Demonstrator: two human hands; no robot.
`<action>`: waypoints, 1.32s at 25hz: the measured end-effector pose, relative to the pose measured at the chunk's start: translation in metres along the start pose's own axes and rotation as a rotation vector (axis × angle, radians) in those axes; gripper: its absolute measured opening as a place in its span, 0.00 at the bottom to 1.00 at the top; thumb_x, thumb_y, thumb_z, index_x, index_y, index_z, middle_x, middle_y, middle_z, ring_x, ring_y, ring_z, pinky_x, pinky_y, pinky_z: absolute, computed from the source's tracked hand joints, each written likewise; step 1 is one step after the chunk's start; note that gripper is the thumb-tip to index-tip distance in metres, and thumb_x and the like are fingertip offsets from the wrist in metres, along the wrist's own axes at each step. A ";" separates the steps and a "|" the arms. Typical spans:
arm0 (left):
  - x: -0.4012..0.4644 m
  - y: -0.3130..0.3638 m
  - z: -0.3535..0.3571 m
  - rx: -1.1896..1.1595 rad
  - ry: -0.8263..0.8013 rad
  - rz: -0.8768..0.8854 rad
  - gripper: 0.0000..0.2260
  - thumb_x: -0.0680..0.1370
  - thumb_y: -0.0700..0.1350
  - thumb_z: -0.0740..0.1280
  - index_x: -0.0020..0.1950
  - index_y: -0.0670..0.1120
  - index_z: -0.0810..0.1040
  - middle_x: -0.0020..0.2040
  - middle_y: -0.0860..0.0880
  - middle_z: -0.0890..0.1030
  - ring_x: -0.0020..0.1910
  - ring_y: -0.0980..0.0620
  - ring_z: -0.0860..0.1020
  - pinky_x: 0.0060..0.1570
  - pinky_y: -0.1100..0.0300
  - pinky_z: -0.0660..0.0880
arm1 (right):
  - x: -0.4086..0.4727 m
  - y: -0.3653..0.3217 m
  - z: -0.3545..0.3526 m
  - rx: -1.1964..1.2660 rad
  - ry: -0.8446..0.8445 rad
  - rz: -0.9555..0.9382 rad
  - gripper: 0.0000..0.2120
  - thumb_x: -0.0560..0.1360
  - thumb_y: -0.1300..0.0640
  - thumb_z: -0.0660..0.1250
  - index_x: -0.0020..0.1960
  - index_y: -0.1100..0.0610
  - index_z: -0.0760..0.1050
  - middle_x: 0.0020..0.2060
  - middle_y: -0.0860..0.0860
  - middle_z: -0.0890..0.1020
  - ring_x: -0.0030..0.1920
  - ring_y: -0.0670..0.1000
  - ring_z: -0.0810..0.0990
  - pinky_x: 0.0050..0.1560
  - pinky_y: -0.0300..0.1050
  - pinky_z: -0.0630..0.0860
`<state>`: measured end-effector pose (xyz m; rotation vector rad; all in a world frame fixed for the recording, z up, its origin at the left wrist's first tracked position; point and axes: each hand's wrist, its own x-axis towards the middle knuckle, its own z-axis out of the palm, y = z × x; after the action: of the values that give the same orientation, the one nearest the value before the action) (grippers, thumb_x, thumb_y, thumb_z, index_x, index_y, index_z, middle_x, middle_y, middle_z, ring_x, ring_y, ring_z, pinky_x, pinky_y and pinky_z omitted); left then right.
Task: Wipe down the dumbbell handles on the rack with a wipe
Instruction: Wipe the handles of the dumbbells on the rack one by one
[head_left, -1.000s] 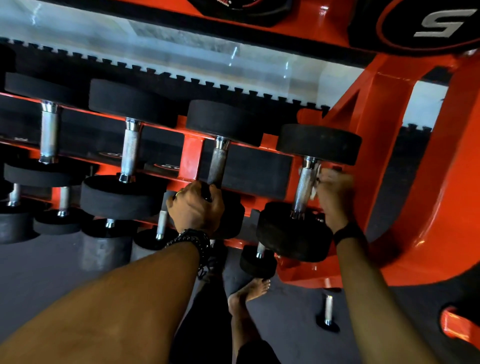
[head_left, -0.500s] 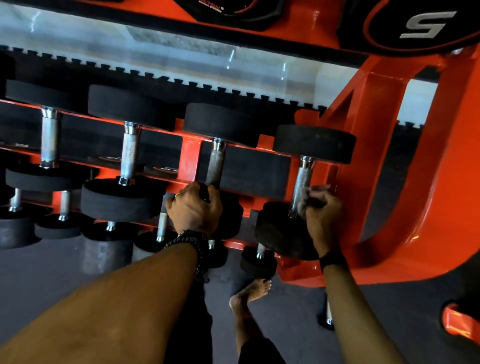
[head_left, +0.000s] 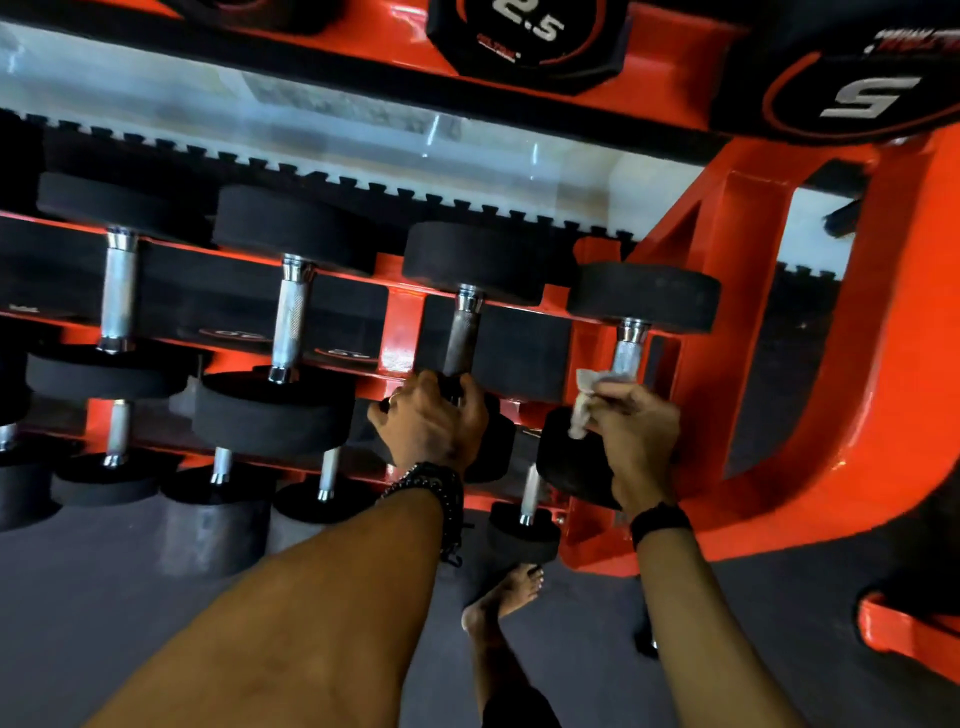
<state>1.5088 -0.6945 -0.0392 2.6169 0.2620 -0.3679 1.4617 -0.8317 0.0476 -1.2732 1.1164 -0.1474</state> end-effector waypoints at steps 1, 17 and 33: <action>0.000 0.002 -0.003 0.011 -0.037 -0.010 0.22 0.73 0.62 0.57 0.44 0.45 0.80 0.45 0.44 0.83 0.48 0.41 0.80 0.60 0.44 0.66 | 0.002 0.009 0.005 0.063 -0.023 -0.036 0.14 0.73 0.82 0.58 0.40 0.65 0.72 0.27 0.53 0.79 0.20 0.43 0.74 0.23 0.34 0.72; 0.101 -0.152 -0.100 -0.053 0.006 -0.088 0.26 0.74 0.60 0.56 0.53 0.40 0.79 0.53 0.38 0.79 0.58 0.36 0.74 0.60 0.41 0.66 | -0.013 0.075 0.095 -0.314 0.270 -0.176 0.18 0.67 0.73 0.66 0.38 0.50 0.81 0.37 0.58 0.83 0.35 0.54 0.80 0.44 0.56 0.77; 0.103 -0.141 -0.102 -0.104 0.110 -0.057 0.21 0.72 0.58 0.55 0.40 0.43 0.79 0.40 0.43 0.81 0.44 0.38 0.78 0.45 0.46 0.73 | 0.049 0.050 0.123 -0.228 -0.365 0.547 0.22 0.72 0.43 0.73 0.58 0.58 0.81 0.52 0.55 0.85 0.55 0.55 0.83 0.58 0.48 0.77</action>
<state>1.5926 -0.5108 -0.0454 2.5348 0.3834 -0.2241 1.5519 -0.7615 -0.0359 -1.0898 1.1385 0.6134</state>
